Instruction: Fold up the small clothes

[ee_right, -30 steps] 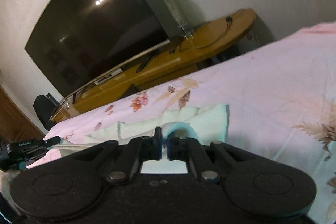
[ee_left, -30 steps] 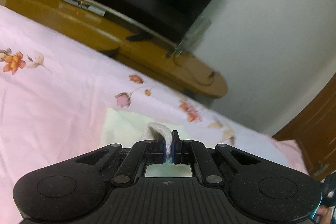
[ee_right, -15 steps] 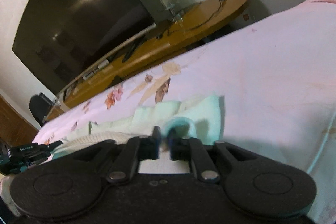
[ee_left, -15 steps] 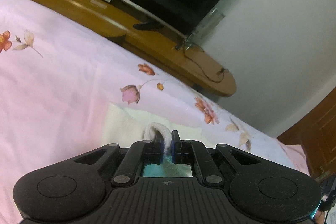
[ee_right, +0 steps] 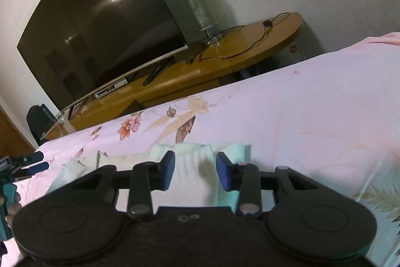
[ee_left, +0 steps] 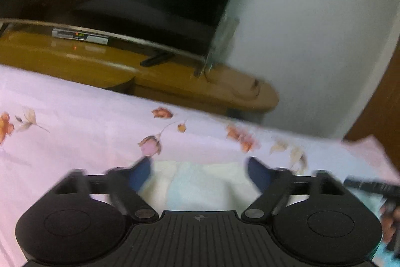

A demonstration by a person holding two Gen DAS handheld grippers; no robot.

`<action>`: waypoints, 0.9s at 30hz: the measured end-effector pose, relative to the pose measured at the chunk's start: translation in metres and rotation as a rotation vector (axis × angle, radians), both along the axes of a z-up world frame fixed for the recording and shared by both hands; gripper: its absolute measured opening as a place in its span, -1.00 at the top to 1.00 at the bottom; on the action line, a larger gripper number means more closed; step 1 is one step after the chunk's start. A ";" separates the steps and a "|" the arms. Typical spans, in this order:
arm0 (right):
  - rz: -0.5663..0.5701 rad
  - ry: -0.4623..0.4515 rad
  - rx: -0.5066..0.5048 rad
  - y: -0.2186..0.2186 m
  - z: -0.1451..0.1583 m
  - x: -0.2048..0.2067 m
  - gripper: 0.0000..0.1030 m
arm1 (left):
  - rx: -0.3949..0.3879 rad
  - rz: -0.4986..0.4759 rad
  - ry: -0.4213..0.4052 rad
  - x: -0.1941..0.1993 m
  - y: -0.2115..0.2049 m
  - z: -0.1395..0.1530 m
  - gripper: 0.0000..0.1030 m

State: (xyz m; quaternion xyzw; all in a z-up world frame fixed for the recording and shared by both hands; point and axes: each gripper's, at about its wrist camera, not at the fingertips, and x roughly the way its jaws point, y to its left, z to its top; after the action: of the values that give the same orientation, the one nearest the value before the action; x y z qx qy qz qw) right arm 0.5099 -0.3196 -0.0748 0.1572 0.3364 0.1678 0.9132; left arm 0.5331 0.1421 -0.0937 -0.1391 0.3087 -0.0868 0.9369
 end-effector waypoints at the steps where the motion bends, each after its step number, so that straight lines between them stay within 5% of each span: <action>1: 0.002 0.002 -0.006 0.001 -0.001 0.000 0.30 | 0.040 -0.011 0.025 0.004 -0.001 -0.001 -0.22; 8: 0.013 0.024 -0.045 0.006 -0.011 0.006 0.32 | 0.151 -0.054 0.121 0.019 -0.006 -0.013 -0.21; 13: 0.065 0.036 -0.068 0.012 -0.017 0.010 0.69 | 0.199 -0.056 0.131 0.020 -0.013 -0.017 0.01; 27: 0.097 0.018 -0.131 0.020 -0.016 0.012 0.69 | 0.240 -0.098 0.112 0.024 -0.019 -0.017 0.13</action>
State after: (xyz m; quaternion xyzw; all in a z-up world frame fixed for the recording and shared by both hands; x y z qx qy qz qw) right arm 0.5218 -0.2994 -0.0912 0.0822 0.3621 0.1879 0.9093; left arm 0.5575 0.1230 -0.1106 -0.0153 0.3751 -0.0867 0.9228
